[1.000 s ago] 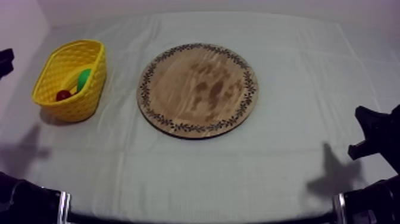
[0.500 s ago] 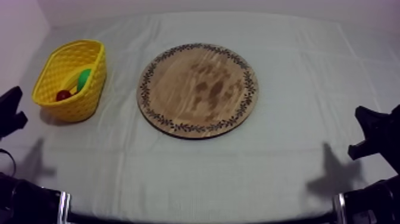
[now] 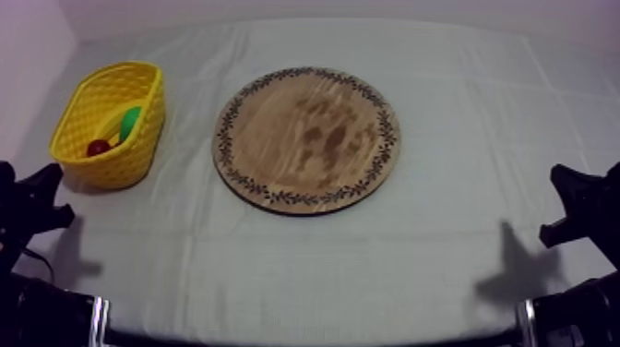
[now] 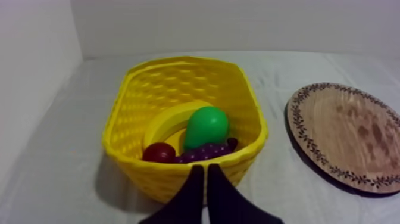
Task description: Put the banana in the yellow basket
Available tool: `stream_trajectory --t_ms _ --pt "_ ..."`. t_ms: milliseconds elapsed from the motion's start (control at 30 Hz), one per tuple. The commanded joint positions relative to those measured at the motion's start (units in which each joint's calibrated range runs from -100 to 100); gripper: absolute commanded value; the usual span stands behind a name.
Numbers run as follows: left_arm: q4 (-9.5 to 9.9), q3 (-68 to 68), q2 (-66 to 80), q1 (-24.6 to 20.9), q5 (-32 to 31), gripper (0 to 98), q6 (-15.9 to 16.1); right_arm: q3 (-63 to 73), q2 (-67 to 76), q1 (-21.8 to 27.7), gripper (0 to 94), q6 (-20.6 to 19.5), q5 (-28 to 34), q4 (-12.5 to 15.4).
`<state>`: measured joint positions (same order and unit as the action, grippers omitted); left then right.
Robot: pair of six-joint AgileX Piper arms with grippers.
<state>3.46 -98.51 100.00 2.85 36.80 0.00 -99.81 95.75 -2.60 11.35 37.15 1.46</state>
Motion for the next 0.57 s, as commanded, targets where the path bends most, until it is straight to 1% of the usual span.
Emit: stream_trajectory --t_ms 0,533 --pt "-0.05 0.07 -0.01 -0.03 0.46 0.0 0.17 0.03 0.0 0.0 0.3 0.01 0.03 -0.02" --pt "-0.06 0.27 0.0 -0.13 1.26 0.0 0.54 0.03 0.0 0.0 0.3 0.01 0.03 -0.02"
